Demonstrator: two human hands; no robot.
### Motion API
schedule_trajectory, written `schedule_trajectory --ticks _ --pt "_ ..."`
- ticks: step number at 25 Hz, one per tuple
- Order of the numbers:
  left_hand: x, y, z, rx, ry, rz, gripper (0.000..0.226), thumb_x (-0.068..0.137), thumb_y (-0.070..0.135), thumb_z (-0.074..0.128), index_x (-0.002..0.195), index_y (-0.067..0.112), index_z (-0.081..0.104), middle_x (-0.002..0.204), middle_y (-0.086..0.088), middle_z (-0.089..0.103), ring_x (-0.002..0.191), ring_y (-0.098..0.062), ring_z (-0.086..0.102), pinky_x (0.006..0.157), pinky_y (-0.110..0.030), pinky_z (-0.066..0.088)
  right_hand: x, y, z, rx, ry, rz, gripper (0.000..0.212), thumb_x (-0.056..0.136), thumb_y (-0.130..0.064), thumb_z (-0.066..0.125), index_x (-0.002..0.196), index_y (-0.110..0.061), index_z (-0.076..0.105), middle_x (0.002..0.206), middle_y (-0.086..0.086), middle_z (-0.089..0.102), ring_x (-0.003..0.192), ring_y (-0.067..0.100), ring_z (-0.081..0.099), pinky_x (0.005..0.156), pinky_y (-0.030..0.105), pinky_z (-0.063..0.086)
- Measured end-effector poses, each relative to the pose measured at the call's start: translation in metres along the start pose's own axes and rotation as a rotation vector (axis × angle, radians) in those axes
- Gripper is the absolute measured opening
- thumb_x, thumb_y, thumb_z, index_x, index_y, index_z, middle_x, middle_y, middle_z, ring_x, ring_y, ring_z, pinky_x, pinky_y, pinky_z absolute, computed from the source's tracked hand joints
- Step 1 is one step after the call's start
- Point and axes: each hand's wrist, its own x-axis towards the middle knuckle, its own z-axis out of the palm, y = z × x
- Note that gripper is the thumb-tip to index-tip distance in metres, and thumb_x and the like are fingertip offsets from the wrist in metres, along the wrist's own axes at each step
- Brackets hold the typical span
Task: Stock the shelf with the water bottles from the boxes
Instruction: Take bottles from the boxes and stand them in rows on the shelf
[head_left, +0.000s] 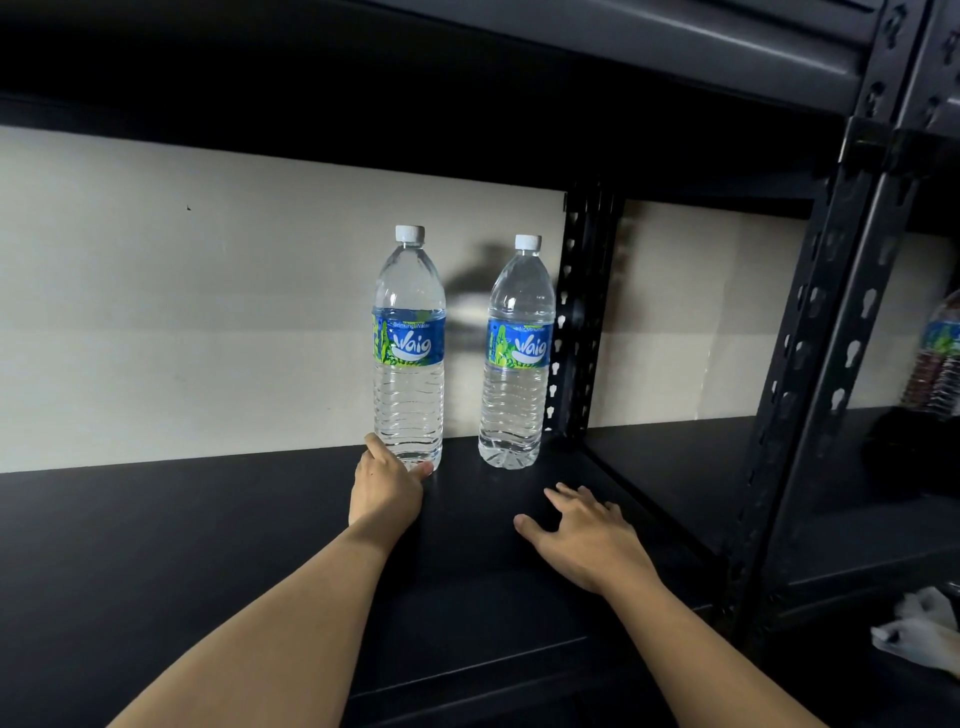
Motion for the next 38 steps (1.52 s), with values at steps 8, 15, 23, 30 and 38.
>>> schedule_trajectory --ticks 8,15,23,30,38 --pt "0.006 -0.001 0.003 -0.018 -0.015 -0.006 0.056 0.093 0.03 0.064 0.129 0.002 0.03 0.135 -0.018 0.05 0.129 -0.033 0.043 0.1 -0.039 0.037 -0.005 -0.003 -0.004 -0.007 -0.018 0.005 0.074 0.096 -0.064 0.035 0.157 -0.024 0.021 0.164 -0.005 0.012 0.151 0.023 0.008 0.12 0.039 0.01" --pt "0.006 -0.002 0.003 0.005 -0.039 0.004 0.059 0.092 0.029 0.066 0.129 0.0 0.03 0.139 -0.018 0.045 0.131 -0.033 0.04 0.104 -0.037 0.033 -0.002 -0.001 -0.001 -0.009 -0.012 0.0 0.074 0.096 -0.065 0.035 0.156 -0.024 0.022 0.164 -0.006 0.014 0.151 0.022 0.009 0.12 0.04 0.012" --pt "-0.037 -0.009 -0.023 0.272 -0.132 0.075 0.075 0.098 0.041 0.05 0.142 -0.012 0.02 0.144 -0.02 0.04 0.138 -0.029 0.031 0.118 -0.034 0.019 0.0 0.003 0.007 0.035 0.058 0.009 0.07 0.093 -0.065 0.042 0.149 -0.024 0.04 0.157 -0.003 0.034 0.143 0.023 0.031 0.115 0.037 0.025" --pt "-0.134 -0.035 -0.101 0.273 -0.256 0.336 0.047 0.102 0.04 0.041 0.143 0.017 0.047 0.15 0.004 0.043 0.136 -0.017 0.042 0.111 -0.028 0.035 -0.032 -0.015 0.008 -0.201 0.351 -0.074 0.035 0.098 -0.045 0.044 0.102 -0.023 0.071 0.093 0.005 0.071 0.093 0.028 0.068 0.071 0.032 0.043" --pt "-0.239 -0.111 -0.181 0.365 -0.116 0.577 0.048 0.099 0.035 0.043 0.144 0.02 0.049 0.15 0.01 0.044 0.143 -0.006 0.033 0.118 -0.022 0.016 -0.115 -0.055 0.067 0.019 0.283 -0.095 0.054 0.102 -0.046 0.032 0.148 -0.02 0.043 0.157 0.001 0.035 0.149 0.019 0.021 0.122 0.042 0.013"
